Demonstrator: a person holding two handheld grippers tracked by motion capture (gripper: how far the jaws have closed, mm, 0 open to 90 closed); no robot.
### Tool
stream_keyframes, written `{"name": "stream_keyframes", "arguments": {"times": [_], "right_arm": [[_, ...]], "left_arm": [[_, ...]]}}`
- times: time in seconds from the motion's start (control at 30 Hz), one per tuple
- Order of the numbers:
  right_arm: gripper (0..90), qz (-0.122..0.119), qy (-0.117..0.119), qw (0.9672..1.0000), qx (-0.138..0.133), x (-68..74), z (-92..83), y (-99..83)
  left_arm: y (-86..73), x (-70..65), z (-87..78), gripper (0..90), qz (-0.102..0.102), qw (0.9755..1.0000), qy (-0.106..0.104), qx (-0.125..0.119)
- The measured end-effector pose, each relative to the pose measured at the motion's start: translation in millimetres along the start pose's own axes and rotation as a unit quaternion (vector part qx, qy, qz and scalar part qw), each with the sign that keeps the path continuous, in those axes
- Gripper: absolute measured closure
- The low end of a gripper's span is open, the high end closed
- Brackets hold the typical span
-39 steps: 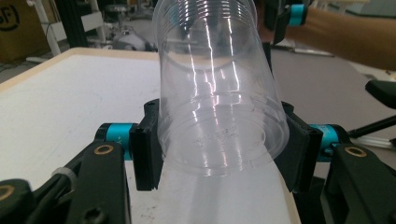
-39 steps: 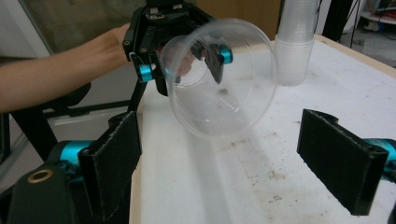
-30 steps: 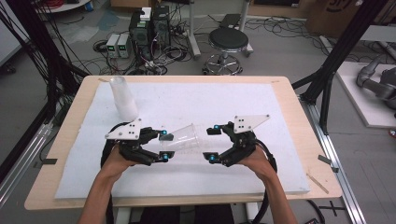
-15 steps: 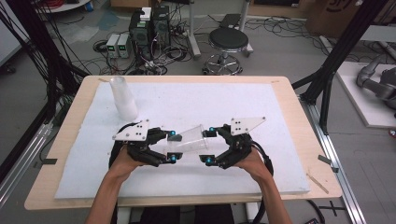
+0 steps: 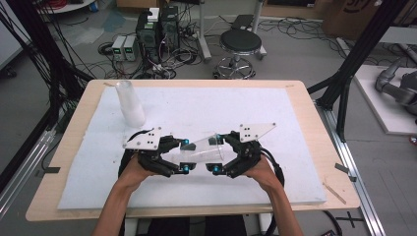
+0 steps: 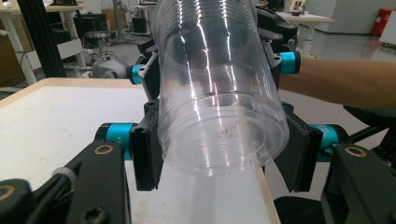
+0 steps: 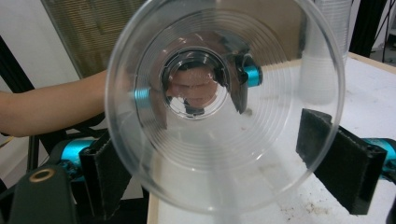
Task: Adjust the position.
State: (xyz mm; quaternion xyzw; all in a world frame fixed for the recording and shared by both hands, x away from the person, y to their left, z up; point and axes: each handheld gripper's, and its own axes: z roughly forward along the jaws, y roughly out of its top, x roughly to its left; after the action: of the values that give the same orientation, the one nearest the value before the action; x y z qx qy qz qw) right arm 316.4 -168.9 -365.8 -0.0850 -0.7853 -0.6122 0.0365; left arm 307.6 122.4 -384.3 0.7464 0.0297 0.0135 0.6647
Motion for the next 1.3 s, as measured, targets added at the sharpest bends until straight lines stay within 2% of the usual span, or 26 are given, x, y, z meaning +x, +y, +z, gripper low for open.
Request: {"name": "stream_keyframes", "arguments": {"times": [0.47,0.7,0.8,1.3], "right_arm": [[15.9,-0.001,0.010,0.9998,-0.015,-0.9,0.4,1.5],[19.0,0.000,0.016,0.9997,-0.020,-0.4,-2.1,2.2],[22.9,-0.002,0.021,0.9995,-0.023,-0.2,-2.9,2.5],[24.7,-0.003,0.022,0.9995,-0.024,0.5,-2.7,2.6]], "left_arm": [[-1.1,-1.6,6.3,41.8,0.005,0.9998,-0.016,0.012],[-0.6,-1.9,5.0,41.8,0.004,0.9999,-0.015,0.008],[-0.8,-1.6,4.7,41.9,0.005,0.9998,-0.014,0.009],[-1.5,-0.8,4.9,41.8,0.006,0.9997,-0.018,0.012]]}}
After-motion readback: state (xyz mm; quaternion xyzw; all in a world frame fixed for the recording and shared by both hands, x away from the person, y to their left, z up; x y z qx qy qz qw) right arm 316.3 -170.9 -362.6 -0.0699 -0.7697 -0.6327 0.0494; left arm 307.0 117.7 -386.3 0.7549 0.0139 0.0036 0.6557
